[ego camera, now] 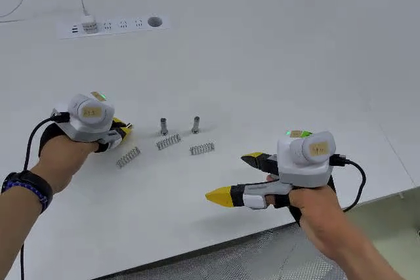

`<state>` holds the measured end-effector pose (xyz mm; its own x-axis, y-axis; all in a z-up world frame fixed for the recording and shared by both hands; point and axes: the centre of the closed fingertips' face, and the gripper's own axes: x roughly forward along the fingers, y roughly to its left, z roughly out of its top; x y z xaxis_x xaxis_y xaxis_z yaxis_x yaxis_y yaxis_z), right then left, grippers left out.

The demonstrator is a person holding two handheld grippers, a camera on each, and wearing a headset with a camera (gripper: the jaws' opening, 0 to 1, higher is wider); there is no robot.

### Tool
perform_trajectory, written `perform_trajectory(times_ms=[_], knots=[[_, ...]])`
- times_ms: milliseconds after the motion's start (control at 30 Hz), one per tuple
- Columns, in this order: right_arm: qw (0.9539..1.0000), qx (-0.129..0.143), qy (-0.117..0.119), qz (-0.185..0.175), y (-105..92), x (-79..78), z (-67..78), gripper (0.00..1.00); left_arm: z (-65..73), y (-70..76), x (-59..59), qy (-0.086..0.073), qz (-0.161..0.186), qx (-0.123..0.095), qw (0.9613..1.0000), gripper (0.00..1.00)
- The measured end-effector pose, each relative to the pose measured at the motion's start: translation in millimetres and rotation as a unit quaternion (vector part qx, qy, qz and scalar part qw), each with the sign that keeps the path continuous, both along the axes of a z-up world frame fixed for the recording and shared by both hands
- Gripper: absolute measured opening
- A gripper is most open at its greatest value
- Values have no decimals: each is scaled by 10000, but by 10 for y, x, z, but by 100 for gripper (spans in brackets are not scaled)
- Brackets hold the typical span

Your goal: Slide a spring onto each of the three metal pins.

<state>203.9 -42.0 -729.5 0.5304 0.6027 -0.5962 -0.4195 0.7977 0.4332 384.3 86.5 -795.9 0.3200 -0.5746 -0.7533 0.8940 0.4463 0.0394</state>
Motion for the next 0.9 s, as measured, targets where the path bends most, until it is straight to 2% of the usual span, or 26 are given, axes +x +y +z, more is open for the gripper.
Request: perform_trajectory(times_ms=[133,300,433,567,600,633,667,767,867,900], knots=[[10000,-7,-5,9,-1,5,7,83,-5,-39,7,-44,-17,4,10000,10],[10000,-24,-25,-10,-24,13,27,83,19,-40,5,-236,-180,199,9994,9],[10000,-24,-29,-38,-41,10,26,83,28,-16,-4,-246,-267,336,9988,9],[10000,-12,-5,-60,-46,-7,5,83,32,-11,-3,-210,-306,367,9986,9],[10000,-13,-2,-54,-44,-12,0,83,37,-3,-14,-164,-342,420,9984,9],[10000,-15,2,-43,-38,-20,-4,83,28,12,-28,-177,-441,554,9973,9],[10000,-17,3,-41,-31,-27,0,83,31,14,-36,-182,-472,587,9970,9],[10000,16,-6,-67,-26,-31,6,83,32,12,-39,-108,-491,589,9970,9],[10000,1,4,-65,-28,-35,-10,83,28,25,-62,156,-558,643,9962,11],[10000,0,3,-63,-29,-37,-10,83,19,19,-65,143,-611,662,9958,12]])
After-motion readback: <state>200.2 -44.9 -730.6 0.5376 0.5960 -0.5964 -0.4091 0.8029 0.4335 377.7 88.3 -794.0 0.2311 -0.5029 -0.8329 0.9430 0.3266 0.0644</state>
